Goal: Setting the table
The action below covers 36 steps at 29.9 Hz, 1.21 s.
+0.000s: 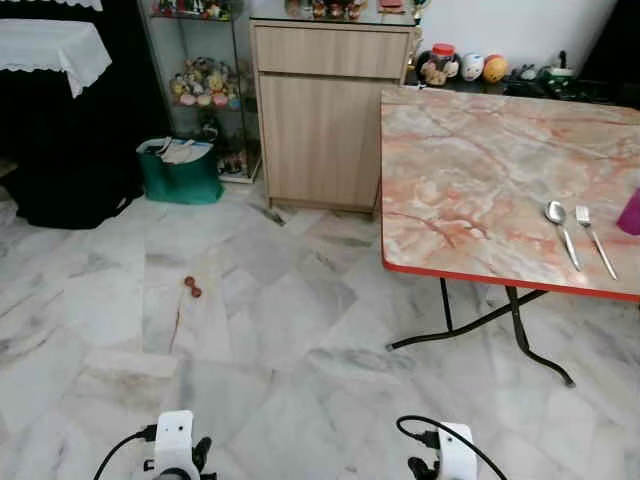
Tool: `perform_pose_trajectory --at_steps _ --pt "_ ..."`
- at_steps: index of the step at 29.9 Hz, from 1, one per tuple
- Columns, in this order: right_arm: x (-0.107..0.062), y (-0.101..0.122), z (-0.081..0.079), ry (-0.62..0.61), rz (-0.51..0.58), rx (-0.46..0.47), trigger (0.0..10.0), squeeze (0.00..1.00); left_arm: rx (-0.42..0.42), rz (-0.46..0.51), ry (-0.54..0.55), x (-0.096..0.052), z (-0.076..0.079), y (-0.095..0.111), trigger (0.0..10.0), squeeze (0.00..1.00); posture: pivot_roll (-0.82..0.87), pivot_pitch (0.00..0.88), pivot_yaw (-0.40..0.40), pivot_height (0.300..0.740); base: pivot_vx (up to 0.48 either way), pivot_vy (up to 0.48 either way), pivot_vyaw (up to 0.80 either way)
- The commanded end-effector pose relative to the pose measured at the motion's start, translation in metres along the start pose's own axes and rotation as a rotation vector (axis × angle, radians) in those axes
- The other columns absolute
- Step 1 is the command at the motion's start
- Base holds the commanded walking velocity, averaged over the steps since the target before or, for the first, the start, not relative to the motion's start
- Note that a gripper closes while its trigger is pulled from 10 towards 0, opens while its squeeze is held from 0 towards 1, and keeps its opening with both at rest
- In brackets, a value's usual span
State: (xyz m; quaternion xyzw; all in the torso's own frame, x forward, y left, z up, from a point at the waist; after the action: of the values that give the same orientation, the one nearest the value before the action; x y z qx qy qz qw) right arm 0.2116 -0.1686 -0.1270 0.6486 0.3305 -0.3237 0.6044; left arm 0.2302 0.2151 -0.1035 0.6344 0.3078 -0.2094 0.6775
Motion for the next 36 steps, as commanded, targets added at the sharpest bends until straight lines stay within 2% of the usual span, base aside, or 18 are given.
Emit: perform_pose_trajectory --at_steps 1,4,15,17,26,36 --pt "0.001 0.002 -0.003 -0.004 0.003 -0.005 10.0 0.00 -0.017 -0.010 0.015 -0.001 -0.003 -0.003 10.0 0.00 0.05 0.000 -0.033 0.732 0.000 0.000 0.00" --pt "0.001 0.002 -0.005 -0.002 0.003 -0.007 10.0 0.00 -0.017 -0.009 0.015 -0.001 -0.003 -0.003 10.0 0.00 0.05 0.000 -0.035 0.732 0.000 0.000 0.00" --pt "0.000 0.000 0.005 -0.017 -0.004 0.000 10.0 0.00 -0.038 -0.007 0.023 0.000 -0.004 -0.002 10.0 0.00 0.05 0.000 -0.039 0.732 0.000 0.000 0.00" --pt "-0.001 -0.001 0.007 -0.033 -0.007 0.015 10.0 0.00 -0.064 -0.008 0.035 -0.001 -0.006 -0.002 10.0 0.00 0.05 0.000 -0.040 0.732 0.000 0.000 -0.60" --pt "0.000 -0.001 0.006 -0.028 -0.010 0.003 10.0 0.00 -0.068 -0.003 0.041 0.000 -0.009 0.000 10.0 0.00 0.05 0.000 -0.038 0.732 0.000 0.000 -0.69" --pt "0.000 0.002 0.007 -0.034 0.002 0.008 10.0 0.00 -0.060 -0.001 0.039 0.000 -0.010 0.001 10.0 0.00 0.05 0.000 -0.037 0.732 0.000 0.000 0.00"
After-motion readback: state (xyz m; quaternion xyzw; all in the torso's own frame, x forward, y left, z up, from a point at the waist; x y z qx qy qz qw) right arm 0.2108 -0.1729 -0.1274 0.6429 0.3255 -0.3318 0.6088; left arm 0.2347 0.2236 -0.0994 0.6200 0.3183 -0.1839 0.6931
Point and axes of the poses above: a point about 5 cm out from each wrist's last joint towards the gripper, its own x axis pointing out of the wrist towards the gripper, its own y axis along the axis of the wrist's last joint, z = x × y, the point moved 5 cm from there along x, pointing out of the wrist towards the gripper, and after that the axes turned 3 degrees about -x, right-handed, at the moved point
